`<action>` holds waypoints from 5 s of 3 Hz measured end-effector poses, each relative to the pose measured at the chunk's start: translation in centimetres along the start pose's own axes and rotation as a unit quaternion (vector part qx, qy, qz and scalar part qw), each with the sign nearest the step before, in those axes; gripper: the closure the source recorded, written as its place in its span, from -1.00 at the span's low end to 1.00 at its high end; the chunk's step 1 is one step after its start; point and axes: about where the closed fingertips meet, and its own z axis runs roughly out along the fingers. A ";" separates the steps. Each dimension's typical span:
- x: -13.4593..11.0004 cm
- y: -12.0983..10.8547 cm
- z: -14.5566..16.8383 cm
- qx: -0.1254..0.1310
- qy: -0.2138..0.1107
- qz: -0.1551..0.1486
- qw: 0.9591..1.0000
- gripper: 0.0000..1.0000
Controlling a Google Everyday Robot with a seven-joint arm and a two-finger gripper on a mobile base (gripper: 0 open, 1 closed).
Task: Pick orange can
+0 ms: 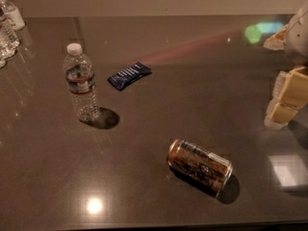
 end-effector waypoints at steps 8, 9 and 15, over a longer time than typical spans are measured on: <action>-5.8 12.5 5.7 -0.090 -0.009 0.015 0.996 -1.00; -6.4 13.6 6.7 -0.084 -0.011 0.016 0.996 -1.00; -7.2 14.5 11.2 -0.091 -0.003 0.026 0.996 -0.17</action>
Offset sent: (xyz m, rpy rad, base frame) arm -0.0116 0.0130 -0.0114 -0.0274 0.0457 0.0387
